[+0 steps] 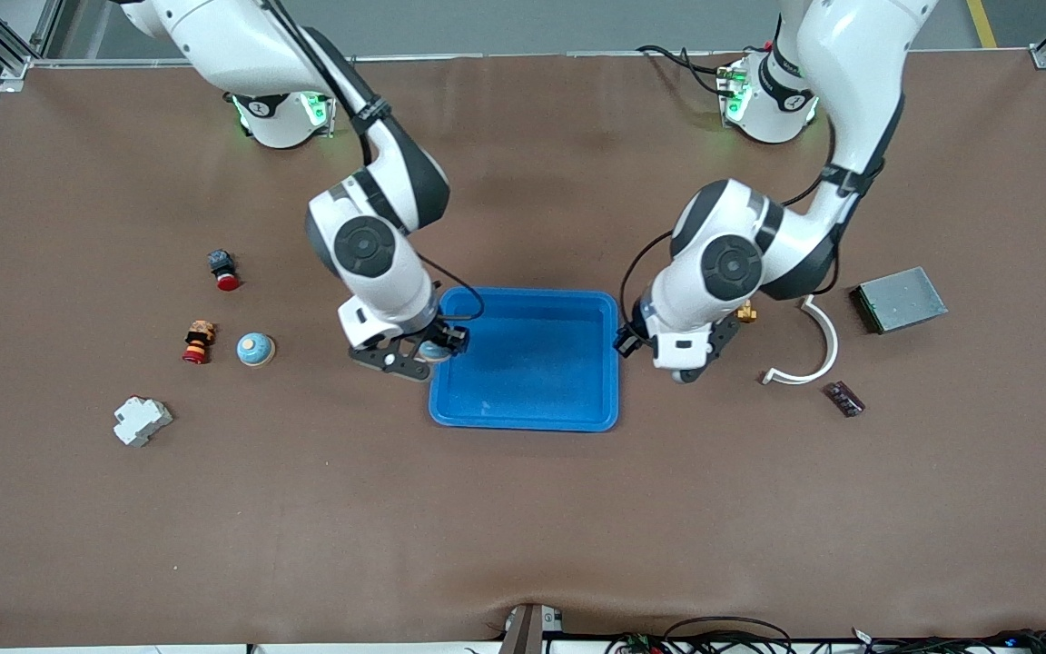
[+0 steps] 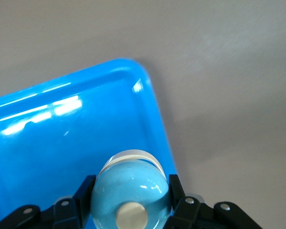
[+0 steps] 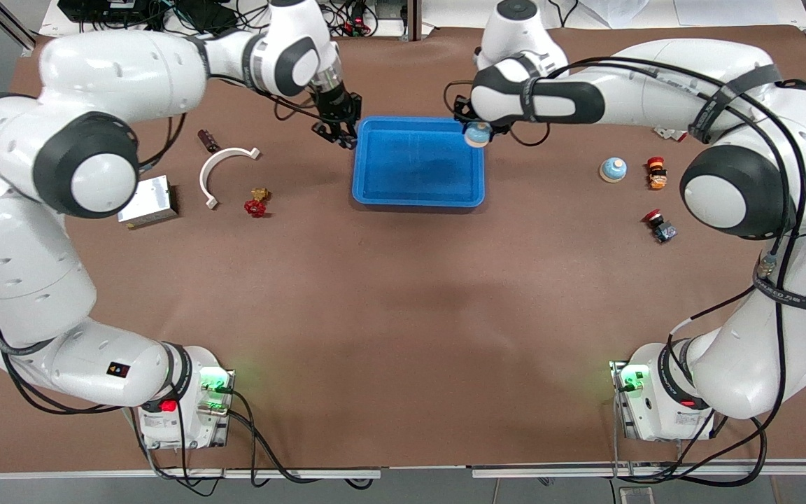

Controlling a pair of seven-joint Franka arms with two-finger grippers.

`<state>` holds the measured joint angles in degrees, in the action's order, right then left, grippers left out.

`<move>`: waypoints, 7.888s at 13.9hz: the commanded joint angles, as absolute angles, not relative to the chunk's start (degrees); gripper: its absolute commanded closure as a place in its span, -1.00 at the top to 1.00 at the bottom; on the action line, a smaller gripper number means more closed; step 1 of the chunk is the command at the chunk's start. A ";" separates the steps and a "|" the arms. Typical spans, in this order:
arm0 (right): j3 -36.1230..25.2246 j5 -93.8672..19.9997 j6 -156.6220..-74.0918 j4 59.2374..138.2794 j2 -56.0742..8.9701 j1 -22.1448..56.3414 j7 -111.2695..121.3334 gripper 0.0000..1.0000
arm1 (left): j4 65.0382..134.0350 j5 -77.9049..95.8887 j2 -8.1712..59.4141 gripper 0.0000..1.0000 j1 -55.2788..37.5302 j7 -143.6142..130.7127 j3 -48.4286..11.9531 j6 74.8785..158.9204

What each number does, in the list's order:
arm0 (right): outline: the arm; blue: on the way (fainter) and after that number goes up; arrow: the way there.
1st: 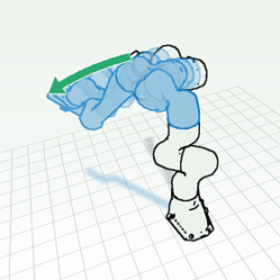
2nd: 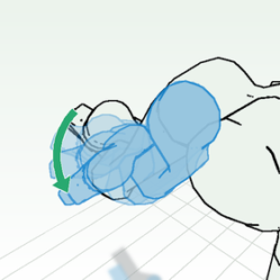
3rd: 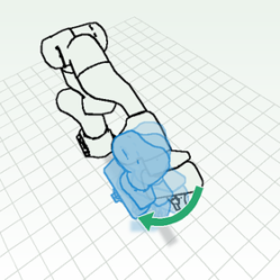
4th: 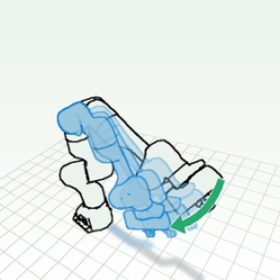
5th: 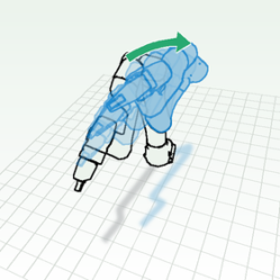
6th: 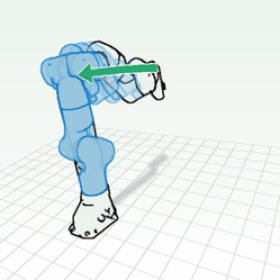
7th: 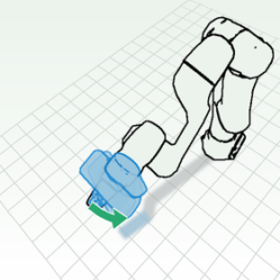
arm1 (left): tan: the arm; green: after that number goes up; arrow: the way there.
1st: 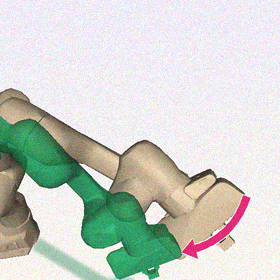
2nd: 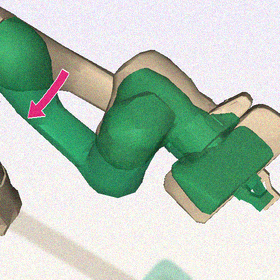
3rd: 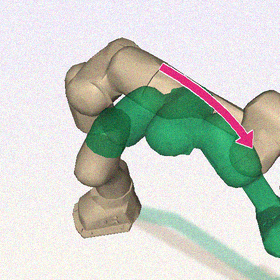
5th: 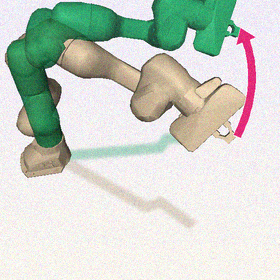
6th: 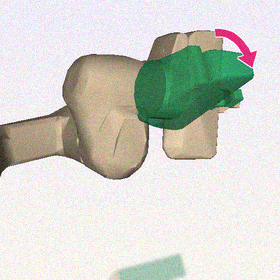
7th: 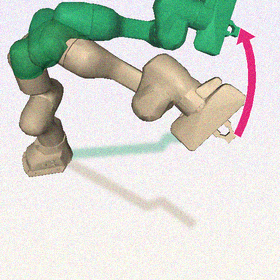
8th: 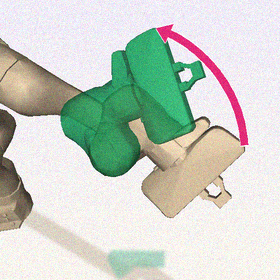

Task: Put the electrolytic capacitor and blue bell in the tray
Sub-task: 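Carry the bell and the capacitor over the blue tray with both grippers, then open the left gripper to drop the capacitor into the tray, then lower the bell into the tray while the left gripper reaches the capacitor, then grasp the second bell with the right gripper while the left grasps the capacitor, then carry the second capacitor into the tray and open the left gripper, then carry the second bell over the tray while the left gripper withdraws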

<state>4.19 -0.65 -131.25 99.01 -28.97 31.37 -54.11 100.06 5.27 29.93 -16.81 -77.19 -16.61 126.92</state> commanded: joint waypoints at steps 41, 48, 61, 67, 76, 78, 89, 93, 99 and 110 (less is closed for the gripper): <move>3.16 6.94 -118.73 89.99 -33.76 17.44 -20.43 1.00 | 97.91 -13.45 38.84 0.86 15.73 -46.85 -14.33 128.93; 2.90 8.52 -140.95 117.04 -23.12 6.96 -7.21 1.00 | 99.14 -12.75 38.32 -1.00 16.61 -41.49 -14.33 128.50; 3.60 4.49 -151.79 127.26 -22.15 -4.66 4.49 1.00 | 92.56 -5.27 31.46 -1.00 16.08 -49.98 -23.53 116.20; 4.39 0.97 -152.93 130.42 -22.06 -4.66 3.96 1.00 | 91.93 -5.89 32.34 -1.00 14.43 -67.30 -33.83 116.80; 5.18 -0.53 -152.41 131.57 -21.45 -4.22 4.48 -0.53 | 88.16 -7.12 39.37 -1.00 -2.62 -91.03 -30.60 128.74; 5.10 -0.53 -152.32 131.48 -21.18 -2.90 4.22 -1.00 | 88.15 -7.03 40.25 -1.00 -7.62 -94.99 -26.83 132.00; 6.07 -4.31 -123.51 101.66 -24.49 19.22 -40.82 -1.00 | 88.07 -7.21 44.74 1.00 -21.01 -101.08 -16.44 136.23; 5.80 -1.42 -118.57 85.55 -36.10 25.83 -53.94 -1.00 | 82.80 -7.47 42.37 1.00 -20.22 -100.90 -15.91 133.08; 5.45 1.49 -119.53 72.01 -49.37 28.39 -60.55 -1.00 | 82.53 -8.70 31.74 1.00 -12.94 -73.28 -14.24 124.21; 3.25 4.47 -129.18 70.92 -55.11 32.87 -64.69 -1.00 | 82.27 -7.82 14.43 1.00 3.77 -30.80 -14.68 99.86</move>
